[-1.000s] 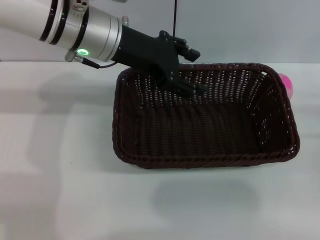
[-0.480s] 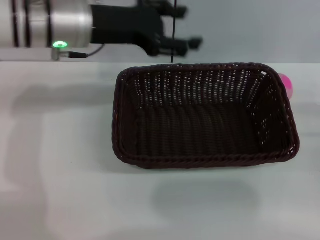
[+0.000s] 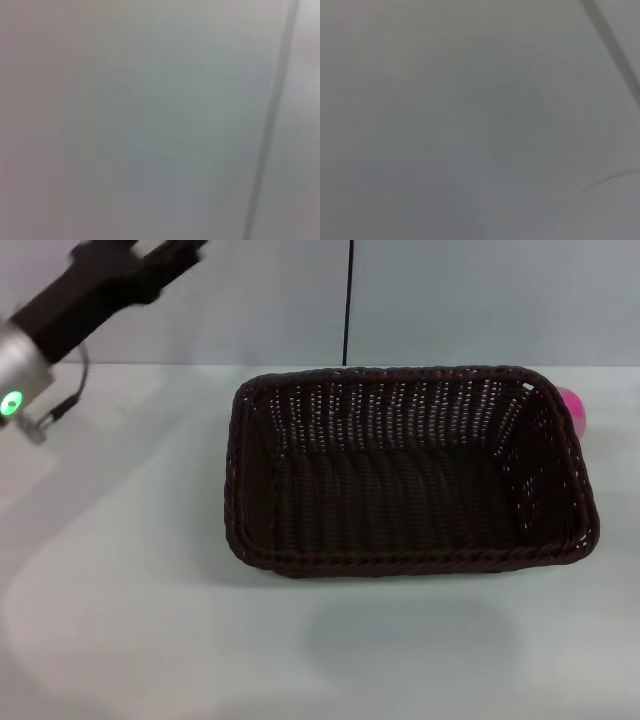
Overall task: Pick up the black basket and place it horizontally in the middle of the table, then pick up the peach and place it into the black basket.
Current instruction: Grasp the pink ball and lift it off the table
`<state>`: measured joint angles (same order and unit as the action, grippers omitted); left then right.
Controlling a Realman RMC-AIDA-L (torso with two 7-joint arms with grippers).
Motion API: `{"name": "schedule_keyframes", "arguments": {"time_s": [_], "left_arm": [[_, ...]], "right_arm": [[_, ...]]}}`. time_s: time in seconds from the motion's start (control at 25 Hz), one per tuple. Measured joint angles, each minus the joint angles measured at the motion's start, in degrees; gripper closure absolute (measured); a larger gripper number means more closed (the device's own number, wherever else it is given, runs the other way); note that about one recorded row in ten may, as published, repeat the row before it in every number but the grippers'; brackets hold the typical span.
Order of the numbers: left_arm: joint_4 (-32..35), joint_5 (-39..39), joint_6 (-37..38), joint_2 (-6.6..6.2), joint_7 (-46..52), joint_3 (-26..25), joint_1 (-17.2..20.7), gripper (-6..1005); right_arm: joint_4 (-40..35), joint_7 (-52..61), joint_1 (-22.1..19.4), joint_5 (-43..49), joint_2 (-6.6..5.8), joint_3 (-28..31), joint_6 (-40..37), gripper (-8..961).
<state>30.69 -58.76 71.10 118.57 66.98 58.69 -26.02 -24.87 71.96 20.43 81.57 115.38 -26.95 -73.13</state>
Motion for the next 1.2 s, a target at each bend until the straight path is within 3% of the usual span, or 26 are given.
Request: {"name": "schedule_keyframes", "arguments": {"time_s": [0.04, 0.12, 0.16, 0.2, 0.24, 0.32, 0.36, 0.48, 0.52, 0.56, 0.6, 0.68, 0.72, 1.0, 1.2], "left_arm": [[-2.1, 3.0, 0.6, 0.02, -2.0, 0.0, 0.8, 188], [-6.0, 8.4, 2.4, 0.09, -5.7, 0.0, 3.0, 188], [-6.0, 8.4, 2.4, 0.09, -5.7, 0.0, 3.0, 188], [-7.1, 10.0, 3.1, 0.09, -6.7, 0.0, 3.7, 188], [-8.2, 11.1, 3.7, 0.09, -7.4, 0.0, 4.2, 188], [-10.5, 12.5, 4.5, 0.07, -8.1, -0.2, 4.8, 188], [-10.5, 12.5, 4.5, 0.07, -8.1, -0.2, 4.8, 188], [-12.3, 12.7, 4.8, 0.03, -8.2, -0.4, 4.9, 188], [-12.7, 12.7, 5.2, 0.04, -8.1, -0.3, 4.9, 188], [-12.8, 12.7, 5.7, 0.06, -8.0, 0.0, 4.9, 188], [-12.9, 12.7, 6.0, 0.07, -7.9, 0.2, 4.9, 188], [-13.0, 12.8, 7.1, 0.08, -7.8, 0.7, 4.9, 188], [-13.1, 12.8, 7.4, 0.08, -7.8, 0.8, 4.9, 188], [-13.6, 12.9, 7.9, 0.08, -7.8, 0.7, 4.9, 188], [-14.9, 12.9, 8.0, 0.08, -7.7, 0.4, 4.6, 188]], "right_arm": [[0.0, 0.0, 0.0, 0.0, 0.0, 0.0, 0.0, 533], [-7.7, 11.8, 0.7, 11.7, -1.69, -0.4, -0.7, 534], [-7.7, 11.8, 0.7, 11.7, -1.69, -0.4, -0.7, 535], [-14.0, 20.2, 1.5, 20.7, -2.53, -0.3, -2.1, 535], [-14.0, 20.2, 1.5, 20.7, -2.53, -0.3, -2.1, 536], [-22.8, 29.5, 3.9, 32.9, -3.7, 0.0, -5.5, 537], [-22.8, 29.5, 3.9, 32.9, -3.7, 0.0, -5.5, 537], [-28.4, 35.7, 7.4, 43.1, -5.08, 0.1, -9.5, 539], [-30.1, 38.0, 10.3, 49.0, -6.06, 0.1, -12.4, 539], [-30.1, 38.0, 10.3, 49.0, -6.06, 0.1, -12.4, 540], [-30.3, 39.3, 13.6, 54.6, -7.06, -0.3, -14.4, 540], [-30.0, 39.8, 15.6, 58.3, -7.41, -0.5, -15.0, 541], [-29.4, 40.3, 18.7, 63.6, -7.74, -0.8, -15.5, 542], [-29.0, 40.9, 22.7, 69.9, -6.84, -7.0, -14.6, 545], [-28.4, 42.2, 23.0, 70.2, -4.81, -14.4, -10.2, 548]]}}
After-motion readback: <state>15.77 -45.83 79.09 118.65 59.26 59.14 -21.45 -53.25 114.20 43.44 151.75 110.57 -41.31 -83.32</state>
